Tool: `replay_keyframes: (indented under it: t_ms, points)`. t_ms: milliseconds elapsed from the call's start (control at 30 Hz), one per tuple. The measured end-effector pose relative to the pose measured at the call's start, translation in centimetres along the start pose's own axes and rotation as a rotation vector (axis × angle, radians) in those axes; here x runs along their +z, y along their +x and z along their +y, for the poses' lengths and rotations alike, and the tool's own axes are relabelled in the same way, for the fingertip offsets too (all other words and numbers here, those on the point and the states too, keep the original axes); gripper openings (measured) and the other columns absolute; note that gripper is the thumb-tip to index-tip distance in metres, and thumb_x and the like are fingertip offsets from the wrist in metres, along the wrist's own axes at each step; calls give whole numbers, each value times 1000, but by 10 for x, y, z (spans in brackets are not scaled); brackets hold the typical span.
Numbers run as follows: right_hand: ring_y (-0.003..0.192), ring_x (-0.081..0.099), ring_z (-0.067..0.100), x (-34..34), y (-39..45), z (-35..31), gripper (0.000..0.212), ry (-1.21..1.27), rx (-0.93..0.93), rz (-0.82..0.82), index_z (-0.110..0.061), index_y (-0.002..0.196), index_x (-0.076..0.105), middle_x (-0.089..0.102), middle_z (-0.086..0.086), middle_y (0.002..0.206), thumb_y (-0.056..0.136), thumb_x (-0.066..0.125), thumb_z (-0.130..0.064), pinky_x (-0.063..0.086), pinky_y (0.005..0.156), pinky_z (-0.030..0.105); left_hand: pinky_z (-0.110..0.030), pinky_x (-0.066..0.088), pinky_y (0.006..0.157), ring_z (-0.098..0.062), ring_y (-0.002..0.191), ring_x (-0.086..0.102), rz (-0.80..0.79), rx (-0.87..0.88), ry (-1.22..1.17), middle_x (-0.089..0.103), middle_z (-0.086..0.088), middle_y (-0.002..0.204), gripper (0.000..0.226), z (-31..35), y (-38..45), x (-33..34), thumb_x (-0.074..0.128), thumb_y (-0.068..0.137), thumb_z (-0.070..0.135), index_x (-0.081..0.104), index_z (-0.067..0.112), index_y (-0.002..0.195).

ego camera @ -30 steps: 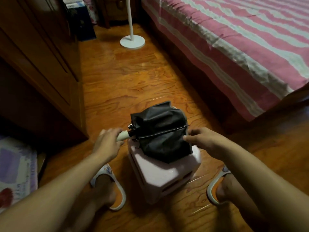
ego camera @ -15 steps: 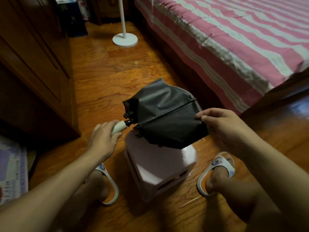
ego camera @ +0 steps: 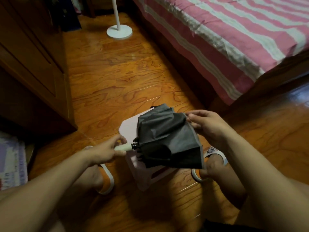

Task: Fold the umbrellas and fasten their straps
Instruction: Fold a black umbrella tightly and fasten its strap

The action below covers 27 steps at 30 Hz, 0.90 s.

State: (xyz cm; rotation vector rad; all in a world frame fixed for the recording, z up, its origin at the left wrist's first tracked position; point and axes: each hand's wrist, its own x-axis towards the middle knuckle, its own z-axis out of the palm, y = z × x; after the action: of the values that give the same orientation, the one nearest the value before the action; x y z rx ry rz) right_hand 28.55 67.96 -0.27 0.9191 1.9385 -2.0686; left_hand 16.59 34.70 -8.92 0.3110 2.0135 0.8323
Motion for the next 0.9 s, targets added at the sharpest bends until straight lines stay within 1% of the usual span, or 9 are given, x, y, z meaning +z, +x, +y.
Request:
replay_keyframes:
  t_ms: [67,133,233,300,400,500,600,733,900]
  points:
    - [79,74,11,6,10,-3,33,-32,-16,-27,-14,129,62,72,10,114,98,67,-22,56,73,29,-27,47,59,-21,76,53,140,19,194,48,-5,115,26,0,9,2,64,99,21,52,23,122]
    - [75,72,10,13,15,-1,54,-116,-24,-25,-22,138,55,67,5,116,90,75,-33,56,67,27,-33,49,79,-22,94,55,289,25,393,44,-1,112,26,-3,19,8,65,98,31,55,27,122]
    - [99,74,20,15,20,8,85,-193,19,-73,-33,142,50,66,6,124,68,87,-52,60,85,40,-39,48,89,-24,104,55,370,37,482,48,1,109,28,-2,22,15,66,96,39,57,31,121]
    - [105,72,25,12,19,12,79,-218,53,-115,-37,142,48,68,6,123,74,87,-44,59,93,47,-40,49,90,-24,106,53,389,6,541,50,0,111,32,2,19,16,64,95,44,57,30,124]
    - [103,71,22,14,18,14,56,-263,-4,-48,-35,140,52,68,5,118,91,74,-18,61,87,41,-41,46,94,-26,119,46,484,-36,654,51,-3,126,39,19,9,20,59,98,43,53,27,133]
    - [87,66,14,14,17,9,47,-162,-158,109,-35,136,54,62,3,97,97,68,-14,55,67,23,-40,50,86,-24,104,58,530,20,263,61,-3,107,21,51,-7,36,58,100,28,57,21,119]
    - [90,69,20,12,15,5,40,-67,-204,137,-26,136,59,64,5,93,99,65,-14,55,76,31,-40,52,84,-21,91,61,387,-13,-225,63,-5,103,12,73,-23,56,59,101,23,58,19,112]
    - [101,72,26,14,12,6,26,-20,-195,122,-27,120,68,69,6,97,99,65,-13,57,85,39,-45,49,104,-18,112,59,398,20,-353,62,-1,121,20,76,-17,64,57,102,28,61,20,121]
    - [102,71,25,13,13,0,22,18,-223,147,-24,116,71,70,9,106,99,64,-11,57,90,40,-44,54,100,-18,109,64,340,58,-424,65,-2,118,31,88,-12,58,62,99,31,58,18,127]
